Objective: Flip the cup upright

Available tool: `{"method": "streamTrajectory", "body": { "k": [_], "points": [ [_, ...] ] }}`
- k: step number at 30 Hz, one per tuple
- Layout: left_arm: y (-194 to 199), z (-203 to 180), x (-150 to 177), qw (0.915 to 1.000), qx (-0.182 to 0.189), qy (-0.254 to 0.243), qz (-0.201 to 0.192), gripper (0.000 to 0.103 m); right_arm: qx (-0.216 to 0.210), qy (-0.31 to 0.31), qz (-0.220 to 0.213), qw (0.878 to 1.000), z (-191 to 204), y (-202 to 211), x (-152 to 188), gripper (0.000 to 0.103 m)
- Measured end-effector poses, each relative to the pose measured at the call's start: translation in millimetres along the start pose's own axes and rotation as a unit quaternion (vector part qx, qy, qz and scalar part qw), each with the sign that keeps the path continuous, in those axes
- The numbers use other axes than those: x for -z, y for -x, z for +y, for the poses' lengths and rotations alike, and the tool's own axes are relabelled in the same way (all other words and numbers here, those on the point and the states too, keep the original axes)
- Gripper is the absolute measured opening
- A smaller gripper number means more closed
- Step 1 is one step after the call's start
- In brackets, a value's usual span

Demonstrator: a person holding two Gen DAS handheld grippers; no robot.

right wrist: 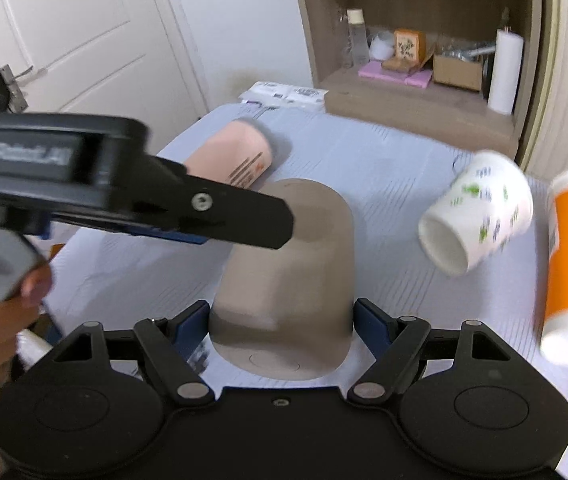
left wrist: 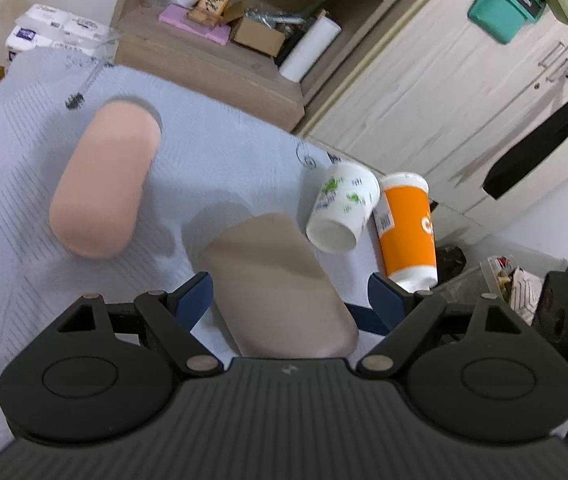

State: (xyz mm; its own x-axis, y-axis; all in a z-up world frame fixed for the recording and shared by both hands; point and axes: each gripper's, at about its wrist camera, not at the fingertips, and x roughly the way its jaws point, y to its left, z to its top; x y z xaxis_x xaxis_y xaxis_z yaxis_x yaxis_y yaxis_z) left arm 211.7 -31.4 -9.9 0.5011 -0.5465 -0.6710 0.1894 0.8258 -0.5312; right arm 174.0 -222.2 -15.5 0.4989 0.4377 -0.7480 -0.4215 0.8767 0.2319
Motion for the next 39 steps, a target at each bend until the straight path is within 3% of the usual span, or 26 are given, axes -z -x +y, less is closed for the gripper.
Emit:
{"method": "streamTrajectory", "body": {
  "k": [6, 13, 19, 26, 31, 39],
  "points": [
    [-7, 8, 14, 0.9998, -0.002, 0.009, 0.018, 0.084, 0.000, -0.015, -0.005, 1.000, 7, 16, 20, 0.082],
    [-16, 15, 26, 0.9992, 0.012, 0.019, 0.034, 0.085, -0.006, -0.033, 0.011, 0.999, -1, 5, 24, 0.083],
    [-27, 24, 28, 0.9968, 0.044, 0.049, 0.044, 0.085, -0.024, -0.056, 0.018, 0.998, -10, 5, 28, 0.083],
    [-33, 28, 29, 0.9937, 0.073, 0.065, 0.055, 0.076, -0.047, -0.065, 0.028, 0.996, -20, -1, 15, 0.084],
    [-35, 16, 28, 0.9960, 0.072, 0.014, 0.052, 0.076, -0.055, -0.069, 0.040, 0.995, -25, -7, 10, 0.084],
    [-36, 14, 27, 0.9950, 0.083, 0.001, 0.054, 0.075, -0.048, -0.035, 0.055, 0.997, -18, -5, 4, 0.086]
  ]
}}
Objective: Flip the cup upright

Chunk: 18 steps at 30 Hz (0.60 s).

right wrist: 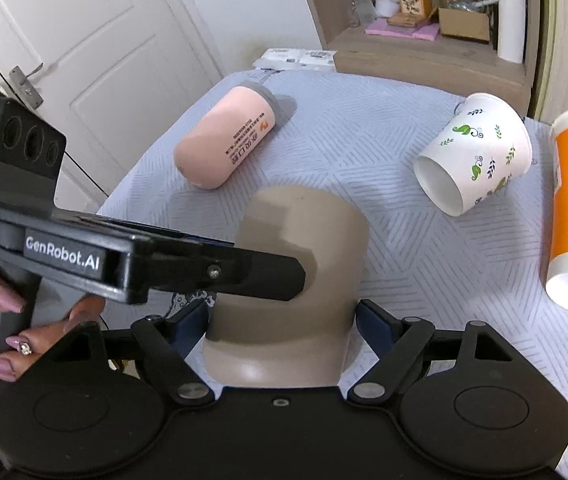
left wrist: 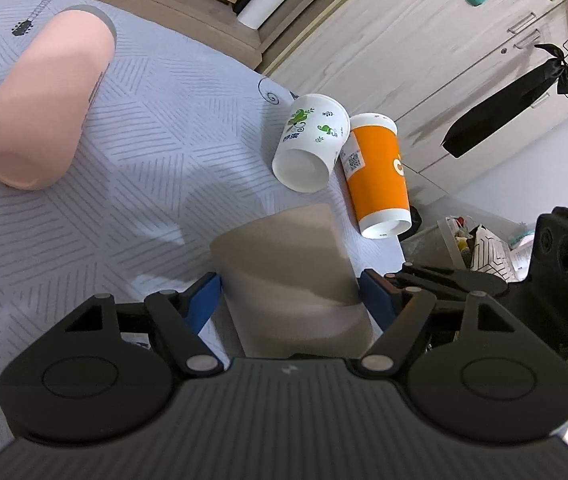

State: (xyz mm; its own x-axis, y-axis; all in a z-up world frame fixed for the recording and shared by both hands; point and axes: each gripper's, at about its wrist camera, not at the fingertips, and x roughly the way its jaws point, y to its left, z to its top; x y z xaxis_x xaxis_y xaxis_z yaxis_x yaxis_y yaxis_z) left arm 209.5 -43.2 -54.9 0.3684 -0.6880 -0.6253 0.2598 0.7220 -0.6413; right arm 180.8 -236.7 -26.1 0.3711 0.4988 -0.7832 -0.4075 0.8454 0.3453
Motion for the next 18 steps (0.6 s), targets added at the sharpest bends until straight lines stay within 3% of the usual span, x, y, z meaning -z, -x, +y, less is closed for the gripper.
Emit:
{"method": "streamTrajectory", "body": {
  "k": [9, 12, 18],
  "points": [
    [-6, 4, 0, 0.9999, 0.012, -0.001, 0.001, 0.076, 0.003, -0.031, 0.012, 0.999, -7, -5, -4, 0.086],
    [-3, 4, 2, 0.9998, 0.017, -0.002, 0.004, 0.076, 0.017, -0.007, 0.006, 1.000, 2, -2, 2, 0.086],
    [11, -19, 20, 0.9973, 0.004, -0.069, -0.023, 0.074, 0.058, 0.057, -0.026, 0.996, 30, 8, 24, 0.085]
  ]
}}
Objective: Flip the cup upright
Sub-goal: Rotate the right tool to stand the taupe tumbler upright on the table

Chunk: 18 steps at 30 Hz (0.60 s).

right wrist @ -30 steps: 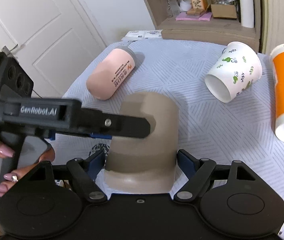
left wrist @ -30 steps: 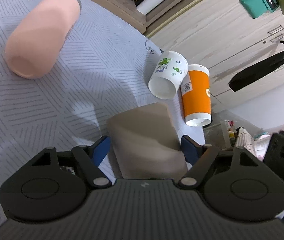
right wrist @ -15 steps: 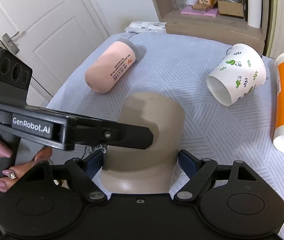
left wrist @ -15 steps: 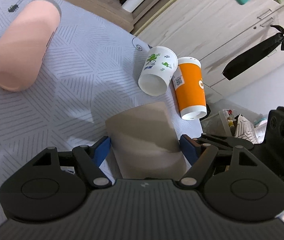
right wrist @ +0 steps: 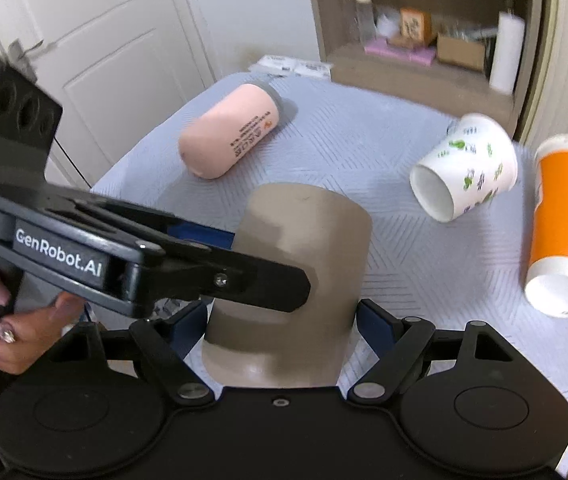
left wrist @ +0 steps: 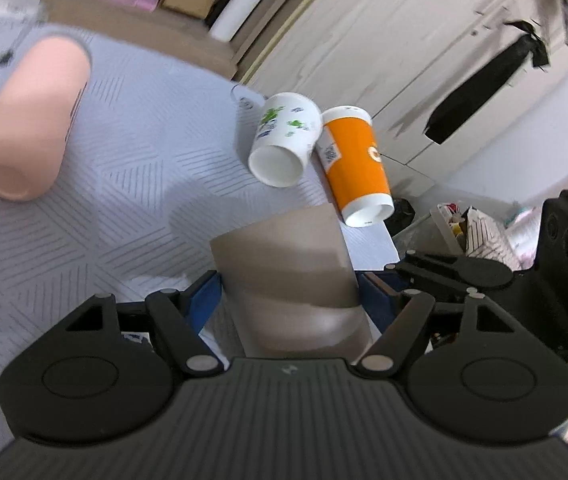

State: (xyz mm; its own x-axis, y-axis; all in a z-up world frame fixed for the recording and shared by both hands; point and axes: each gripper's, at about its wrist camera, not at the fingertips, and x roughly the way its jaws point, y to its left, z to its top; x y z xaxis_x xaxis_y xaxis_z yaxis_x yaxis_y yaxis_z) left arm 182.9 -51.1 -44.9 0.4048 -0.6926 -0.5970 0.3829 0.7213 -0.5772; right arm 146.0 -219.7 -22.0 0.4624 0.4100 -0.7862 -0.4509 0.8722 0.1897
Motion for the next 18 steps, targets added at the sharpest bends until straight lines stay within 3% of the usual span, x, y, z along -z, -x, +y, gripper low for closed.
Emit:
{"method": "streamTrajectory", "body": {
  "k": [5, 9, 12, 18],
  "points": [
    [13, -9, 14, 0.9993, 0.002, -0.029, -0.024, 0.073, 0.035, 0.051, -0.031, 0.998, 24, 9, 16, 0.085],
    [23, -15, 28, 0.9968, -0.015, -0.058, -0.053, 0.072, 0.039, 0.065, -0.067, 0.995, 34, 14, 30, 0.085],
    [33, -25, 38, 0.9926, -0.028, -0.093, -0.073, 0.072, 0.056, 0.082, -0.116, 0.988, 44, 19, 48, 0.084],
    [45, -39, 45, 0.9801, -0.068, -0.150, -0.112, 0.072, 0.071, 0.096, -0.173, 0.978, 54, 14, 54, 0.084]
  ]
}}
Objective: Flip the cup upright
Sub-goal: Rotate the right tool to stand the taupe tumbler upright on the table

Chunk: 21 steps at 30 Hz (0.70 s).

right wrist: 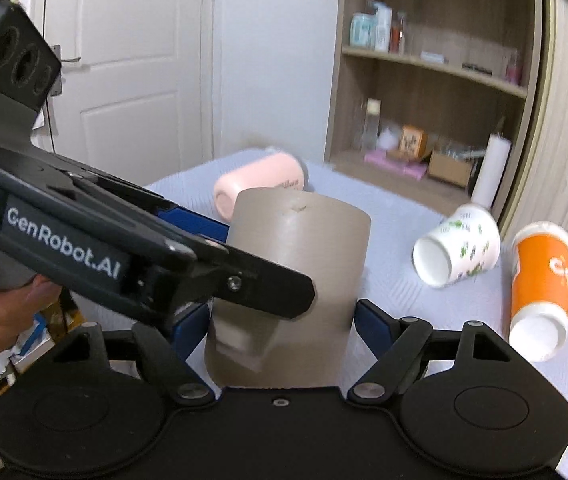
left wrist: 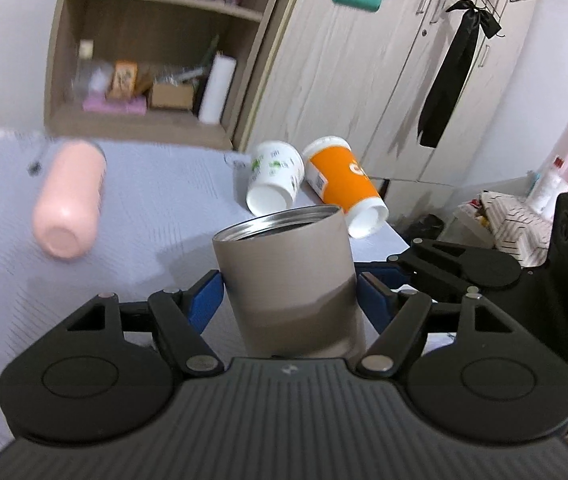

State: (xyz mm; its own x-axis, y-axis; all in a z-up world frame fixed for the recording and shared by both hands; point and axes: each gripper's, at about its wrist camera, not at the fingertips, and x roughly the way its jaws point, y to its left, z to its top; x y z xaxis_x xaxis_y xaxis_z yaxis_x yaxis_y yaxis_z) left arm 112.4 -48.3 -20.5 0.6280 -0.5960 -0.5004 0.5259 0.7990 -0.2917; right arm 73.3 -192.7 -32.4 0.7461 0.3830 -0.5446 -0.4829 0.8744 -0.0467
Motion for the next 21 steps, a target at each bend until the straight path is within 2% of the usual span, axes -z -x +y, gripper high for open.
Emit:
{"method": "streamTrajectory", "body": {
  "k": [8, 13, 21],
  "points": [
    [-7, -3, -23, 0.9979, -0.042, -0.037, -0.032, 0.071, 0.059, 0.033, -0.057, 0.996, 5, -23, -8, 0.083],
    [-18, -4, -34, 0.9931, -0.075, -0.073, -0.052, 0.071, 0.076, 0.052, -0.078, 0.993, -4, -44, -21, 0.083],
    [-44, 6, -43, 0.9918, -0.080, -0.086, -0.050, 0.069, 0.099, 0.048, -0.091, 0.990, -20, -71, -23, 0.082]
  ]
}}
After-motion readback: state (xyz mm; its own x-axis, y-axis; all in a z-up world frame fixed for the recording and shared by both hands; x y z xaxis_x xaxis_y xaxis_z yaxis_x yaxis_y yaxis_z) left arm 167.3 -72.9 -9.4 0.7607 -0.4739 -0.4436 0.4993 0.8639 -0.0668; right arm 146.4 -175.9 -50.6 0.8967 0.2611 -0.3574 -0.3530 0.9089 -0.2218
